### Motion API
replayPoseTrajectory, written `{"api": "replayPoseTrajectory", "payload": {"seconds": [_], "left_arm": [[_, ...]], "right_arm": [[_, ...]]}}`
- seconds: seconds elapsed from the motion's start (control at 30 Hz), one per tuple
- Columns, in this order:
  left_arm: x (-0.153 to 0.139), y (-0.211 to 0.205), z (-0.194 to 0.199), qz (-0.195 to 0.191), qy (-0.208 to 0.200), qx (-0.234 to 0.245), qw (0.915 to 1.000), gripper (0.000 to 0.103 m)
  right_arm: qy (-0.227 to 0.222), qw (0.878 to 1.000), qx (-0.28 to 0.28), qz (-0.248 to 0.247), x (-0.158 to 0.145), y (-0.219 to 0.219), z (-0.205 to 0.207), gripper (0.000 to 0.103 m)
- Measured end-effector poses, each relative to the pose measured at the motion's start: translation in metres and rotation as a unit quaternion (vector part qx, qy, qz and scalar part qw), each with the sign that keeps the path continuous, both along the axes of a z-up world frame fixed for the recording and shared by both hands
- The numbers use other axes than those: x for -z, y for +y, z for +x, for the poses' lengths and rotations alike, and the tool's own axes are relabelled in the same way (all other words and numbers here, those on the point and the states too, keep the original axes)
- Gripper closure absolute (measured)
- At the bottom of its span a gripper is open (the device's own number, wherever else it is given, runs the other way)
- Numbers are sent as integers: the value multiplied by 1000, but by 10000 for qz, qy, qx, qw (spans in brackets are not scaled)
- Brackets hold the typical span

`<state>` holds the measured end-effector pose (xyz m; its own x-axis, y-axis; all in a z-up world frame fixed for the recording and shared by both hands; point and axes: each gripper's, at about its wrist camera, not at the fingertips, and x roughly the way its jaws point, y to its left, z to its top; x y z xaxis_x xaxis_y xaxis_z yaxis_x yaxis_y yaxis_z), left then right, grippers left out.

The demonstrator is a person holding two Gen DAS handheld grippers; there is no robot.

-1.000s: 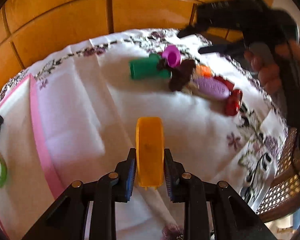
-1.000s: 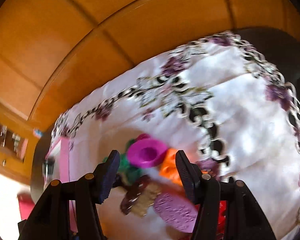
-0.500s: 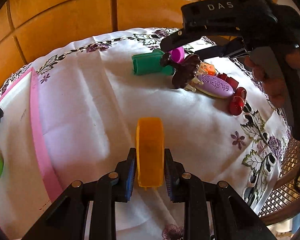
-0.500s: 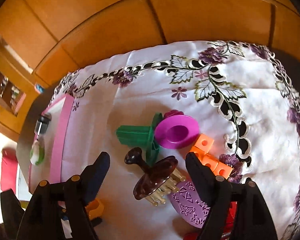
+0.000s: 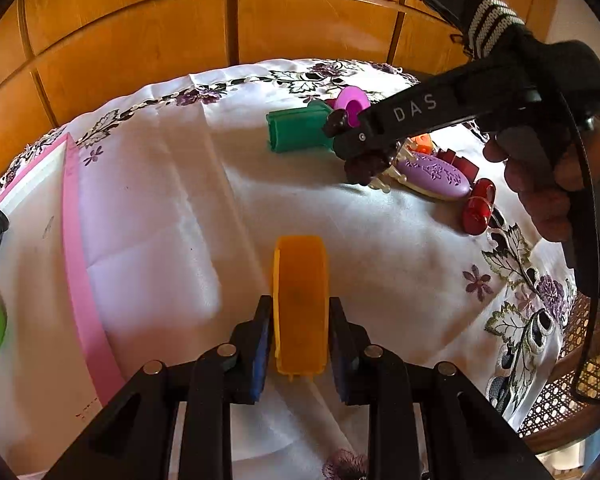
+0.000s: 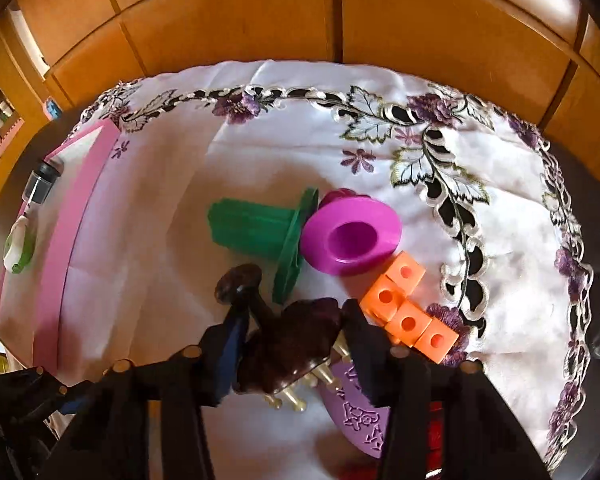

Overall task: Organize rigid objects
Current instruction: 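Carry the orange clip toward the tray with the left tool while the right tool grasps the dark brown brush, then lower the orange clip into the tray beside the canister and open the left tool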

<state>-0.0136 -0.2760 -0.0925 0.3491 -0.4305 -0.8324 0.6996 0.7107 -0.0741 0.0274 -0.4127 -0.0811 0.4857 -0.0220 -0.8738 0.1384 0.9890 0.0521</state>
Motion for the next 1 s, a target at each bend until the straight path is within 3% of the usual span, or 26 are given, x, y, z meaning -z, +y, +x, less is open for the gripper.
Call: {"api": "replayPoseTrajectory", "payload": {"seconds": [0.33,0.6,1.0], "left_arm": [[-6,3,-6,34,-35,-53,10000,77],[-33,11,-16,-165,-156,-101,9997,77],[-71,55,-1,-609,-160,-681,9957,77]], "right_arm": [[8,9995,147,268,2,-7,0,55],[20,9997,113,193,3,-5,1,55],[-2,9999,13,-116,3,1,2,56]]}}
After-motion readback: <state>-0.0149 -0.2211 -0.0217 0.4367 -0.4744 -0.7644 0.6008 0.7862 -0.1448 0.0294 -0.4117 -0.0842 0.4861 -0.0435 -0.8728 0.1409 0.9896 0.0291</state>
